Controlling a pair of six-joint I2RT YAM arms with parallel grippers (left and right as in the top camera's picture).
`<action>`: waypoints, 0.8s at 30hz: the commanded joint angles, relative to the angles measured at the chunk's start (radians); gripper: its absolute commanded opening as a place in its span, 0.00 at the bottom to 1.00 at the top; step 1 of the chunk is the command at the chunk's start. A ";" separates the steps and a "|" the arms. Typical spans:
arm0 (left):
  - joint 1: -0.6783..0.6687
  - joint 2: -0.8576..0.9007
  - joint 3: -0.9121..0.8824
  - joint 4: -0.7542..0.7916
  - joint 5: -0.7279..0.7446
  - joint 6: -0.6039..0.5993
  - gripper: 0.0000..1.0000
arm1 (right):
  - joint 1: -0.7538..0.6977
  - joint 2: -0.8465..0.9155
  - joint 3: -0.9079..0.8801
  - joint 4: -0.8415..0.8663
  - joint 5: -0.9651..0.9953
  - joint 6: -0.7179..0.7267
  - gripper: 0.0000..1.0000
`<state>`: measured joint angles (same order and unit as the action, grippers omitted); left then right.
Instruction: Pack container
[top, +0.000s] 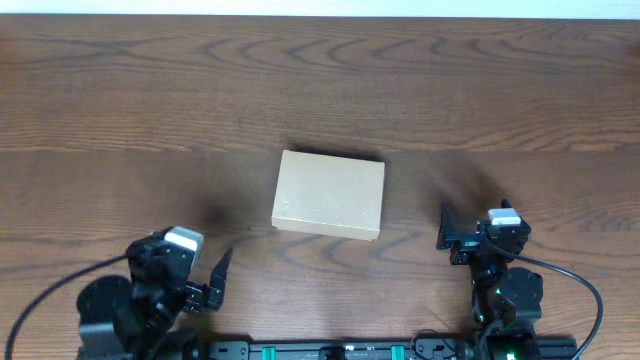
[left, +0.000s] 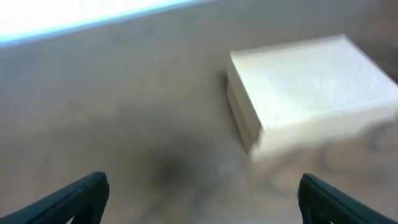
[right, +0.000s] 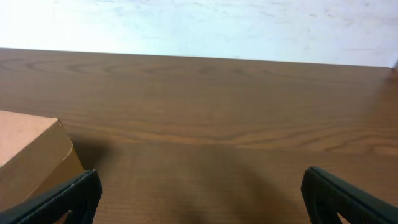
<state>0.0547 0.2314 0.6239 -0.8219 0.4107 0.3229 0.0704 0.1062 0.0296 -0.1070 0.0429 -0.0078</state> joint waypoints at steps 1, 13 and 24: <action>-0.005 -0.087 -0.110 0.091 -0.042 0.014 0.95 | -0.009 -0.009 -0.008 0.003 0.009 0.014 0.99; -0.049 -0.222 -0.497 0.563 -0.198 0.009 0.95 | -0.009 -0.009 -0.008 0.003 0.009 0.014 0.99; -0.056 -0.228 -0.546 0.599 -0.482 -0.143 0.96 | -0.009 -0.009 -0.008 0.003 0.009 0.014 0.99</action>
<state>0.0032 0.0128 0.0956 -0.2142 0.0517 0.2462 0.0704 0.1062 0.0284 -0.1070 0.0429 -0.0074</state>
